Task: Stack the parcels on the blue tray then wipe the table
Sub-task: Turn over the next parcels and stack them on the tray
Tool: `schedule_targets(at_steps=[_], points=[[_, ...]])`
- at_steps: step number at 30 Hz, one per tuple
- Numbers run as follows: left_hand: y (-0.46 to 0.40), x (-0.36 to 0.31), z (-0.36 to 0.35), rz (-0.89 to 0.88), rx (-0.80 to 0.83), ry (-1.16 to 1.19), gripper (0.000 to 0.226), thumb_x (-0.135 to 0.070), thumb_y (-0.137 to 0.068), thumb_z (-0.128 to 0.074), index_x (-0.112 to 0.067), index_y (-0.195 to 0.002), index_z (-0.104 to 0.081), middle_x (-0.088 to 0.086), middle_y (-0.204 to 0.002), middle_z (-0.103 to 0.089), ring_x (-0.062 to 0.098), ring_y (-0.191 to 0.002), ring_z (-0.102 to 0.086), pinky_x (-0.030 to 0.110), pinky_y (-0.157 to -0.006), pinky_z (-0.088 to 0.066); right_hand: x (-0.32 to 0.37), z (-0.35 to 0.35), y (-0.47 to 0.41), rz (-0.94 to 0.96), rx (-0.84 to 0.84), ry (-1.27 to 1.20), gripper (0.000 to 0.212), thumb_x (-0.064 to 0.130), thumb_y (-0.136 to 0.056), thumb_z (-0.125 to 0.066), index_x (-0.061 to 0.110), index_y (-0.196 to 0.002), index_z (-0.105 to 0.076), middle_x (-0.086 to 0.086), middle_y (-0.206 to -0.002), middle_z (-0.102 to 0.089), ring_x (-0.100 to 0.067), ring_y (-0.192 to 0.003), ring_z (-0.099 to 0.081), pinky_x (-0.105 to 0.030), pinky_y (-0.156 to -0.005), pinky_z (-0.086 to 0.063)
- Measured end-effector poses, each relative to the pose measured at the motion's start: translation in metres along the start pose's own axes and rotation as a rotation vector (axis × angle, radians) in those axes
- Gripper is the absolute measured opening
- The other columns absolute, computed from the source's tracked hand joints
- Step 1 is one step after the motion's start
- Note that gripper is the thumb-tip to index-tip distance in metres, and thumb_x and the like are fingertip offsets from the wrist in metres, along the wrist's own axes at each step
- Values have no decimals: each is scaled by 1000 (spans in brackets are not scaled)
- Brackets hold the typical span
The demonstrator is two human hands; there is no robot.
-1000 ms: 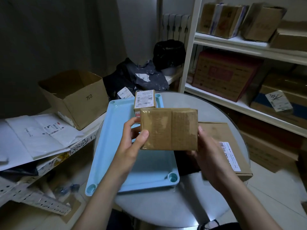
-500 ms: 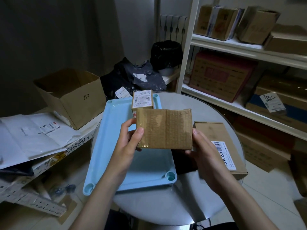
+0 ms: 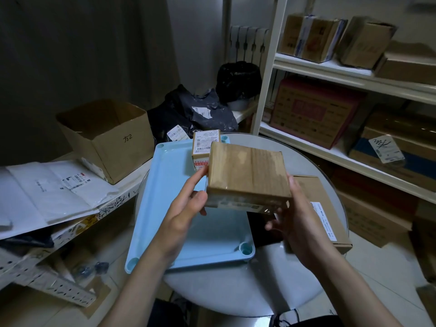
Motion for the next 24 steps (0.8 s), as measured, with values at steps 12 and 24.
schedule_targets(at_steps=[12,24], points=[[-9,7,0,24,-60,104,54,-48,-74,-65,-26,-121,-51,2,-115,-65,17,-107,-61,28,-86,-45,-4,-3,0,-42,53,-3,30,44,-101,-40,26,-119,-57,-5,-93,-76,-22,-77,-73,-37,-62,-57],[-6,9,1,125,-230,106,41,-54,-80,-56,-17,-98,-57,-3,-87,-73,10,-78,-62,33,-61,-48,-12,-2,6,-72,7,-24,41,45,-77,-61,18,-109,-59,-11,-83,-74,-15,-55,-66,-32,-56,-55]])
Point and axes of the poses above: each hand's wrist, its own y-axis away from the middle knuckle, its own z-axis out of the back of the hand, x = y × z, the point moved 3 cm from there along -y, towards the middle knuckle
